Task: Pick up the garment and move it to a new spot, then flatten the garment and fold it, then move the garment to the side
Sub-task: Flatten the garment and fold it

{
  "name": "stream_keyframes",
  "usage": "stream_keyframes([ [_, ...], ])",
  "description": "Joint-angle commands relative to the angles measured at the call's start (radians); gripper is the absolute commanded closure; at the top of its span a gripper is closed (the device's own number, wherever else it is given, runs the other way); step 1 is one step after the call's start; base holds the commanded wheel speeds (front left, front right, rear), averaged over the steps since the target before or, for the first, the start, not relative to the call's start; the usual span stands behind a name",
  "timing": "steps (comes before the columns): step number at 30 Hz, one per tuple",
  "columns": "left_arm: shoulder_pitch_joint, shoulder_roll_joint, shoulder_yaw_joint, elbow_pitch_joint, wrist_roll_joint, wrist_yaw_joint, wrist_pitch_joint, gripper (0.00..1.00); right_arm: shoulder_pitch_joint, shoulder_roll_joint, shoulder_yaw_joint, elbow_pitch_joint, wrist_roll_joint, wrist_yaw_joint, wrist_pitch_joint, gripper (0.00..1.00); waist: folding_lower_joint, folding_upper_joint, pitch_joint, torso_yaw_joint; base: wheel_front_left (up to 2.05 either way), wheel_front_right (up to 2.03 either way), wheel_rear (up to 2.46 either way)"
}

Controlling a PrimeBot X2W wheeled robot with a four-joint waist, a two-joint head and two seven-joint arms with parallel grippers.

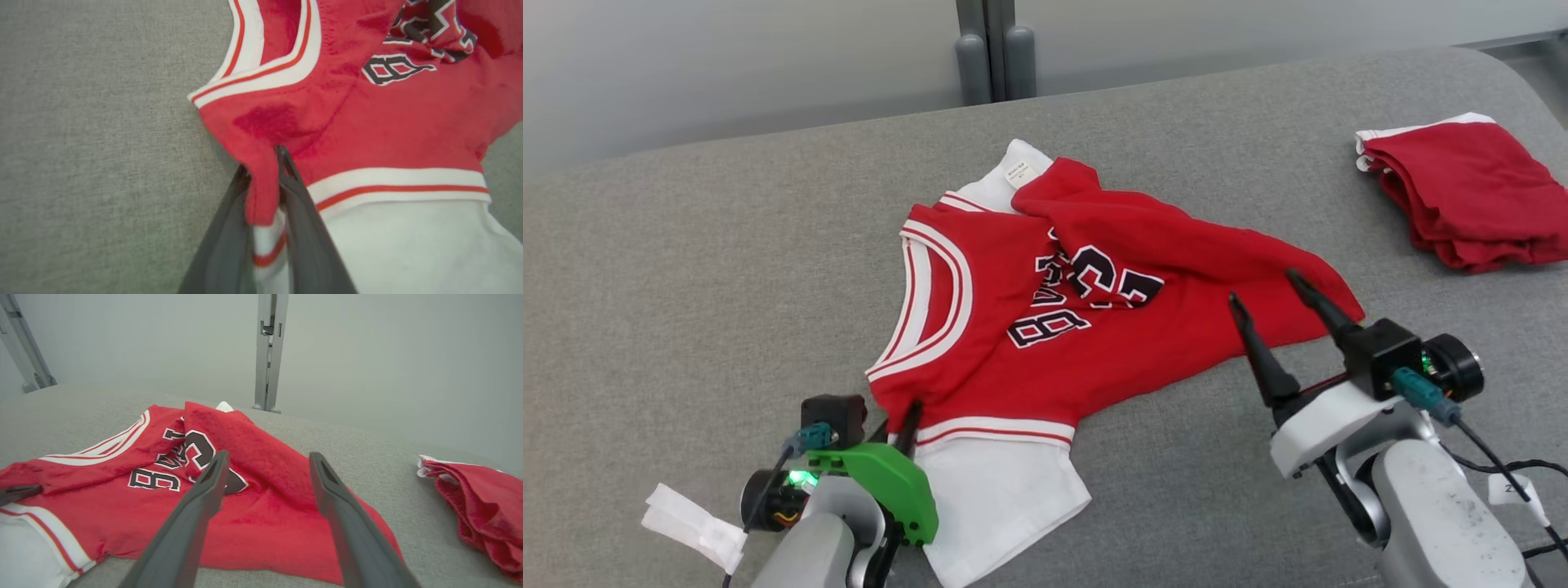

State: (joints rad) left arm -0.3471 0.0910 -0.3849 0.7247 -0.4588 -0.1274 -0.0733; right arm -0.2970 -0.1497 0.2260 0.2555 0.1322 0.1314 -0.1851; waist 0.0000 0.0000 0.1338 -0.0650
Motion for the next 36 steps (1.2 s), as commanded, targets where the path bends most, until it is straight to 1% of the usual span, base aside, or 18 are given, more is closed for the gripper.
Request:
stream_keyframes([
  [1,-0.030,0.012,0.000,0.003,-0.013,-0.004,-0.014,1.00,0.009,-0.001,-0.026,-0.015,-0.013,-0.002,-0.002,0.00,0.0000,0.0000,0.017,-0.017,0.00,0.00,0.00],
  [8,-0.146,0.056,0.007,0.036,-0.017,-0.004,-0.098,1.00,0.012,0.026,-0.159,-0.069,-0.046,-0.002,-0.007,0.00,0.0000,0.0000,0.054,-0.041,0.00,0.00,0.00],
  [13,-0.241,0.085,0.023,0.083,-0.021,-0.004,-0.133,1.00,0.004,0.051,-0.199,-0.068,-0.061,-0.002,-0.021,0.00,0.0000,0.0000,0.080,-0.053,0.00,0.00,0.00],
  [18,-0.296,0.089,0.000,0.143,-0.021,-0.004,-0.154,1.00,-0.018,0.076,-0.229,-0.037,-0.072,-0.002,-0.048,0.00,0.0000,0.0000,0.095,-0.060,0.00,0.00,0.00],
  [19,-0.300,0.088,-0.005,0.150,-0.023,-0.004,-0.159,0.69,-0.019,0.081,-0.234,-0.030,-0.072,-0.002,-0.053,0.00,0.0000,0.0000,0.095,-0.060,0.00,0.00,0.00],
  [20,-0.303,0.085,-0.007,0.155,-0.027,-0.004,-0.168,0.07,-0.020,0.086,-0.238,-0.021,-0.071,-0.002,-0.057,0.00,0.0000,0.0000,0.096,-0.059,0.00,0.00,0.00],
  [21,-0.301,0.082,-0.007,0.159,-0.030,-0.004,-0.174,0.00,-0.020,0.089,-0.242,-0.015,-0.072,-0.002,-0.062,0.00,0.0000,0.0000,0.095,-0.057,0.00,0.00,0.00],
  [26,-0.257,0.080,0.018,0.136,-0.030,-0.004,-0.193,0.00,-0.007,0.095,-0.274,0.006,-0.075,-0.002,-0.073,0.00,0.0000,0.0000,0.082,-0.043,0.00,0.00,0.00],
  [30,-0.193,0.085,0.075,0.024,0.002,0.008,-0.191,0.00,0.010,0.098,-0.302,0.009,-0.082,-0.002,-0.079,0.00,0.0000,0.0000,0.060,-0.026,0.00,0.00,0.00],
  [36,-0.055,0.056,0.145,-0.157,0.068,0.017,-0.191,0.00,0.036,0.097,-0.310,0.022,-0.060,-0.002,-0.081,0.00,0.0000,0.0000,-0.002,-0.003,0.00,0.00,0.00],
])
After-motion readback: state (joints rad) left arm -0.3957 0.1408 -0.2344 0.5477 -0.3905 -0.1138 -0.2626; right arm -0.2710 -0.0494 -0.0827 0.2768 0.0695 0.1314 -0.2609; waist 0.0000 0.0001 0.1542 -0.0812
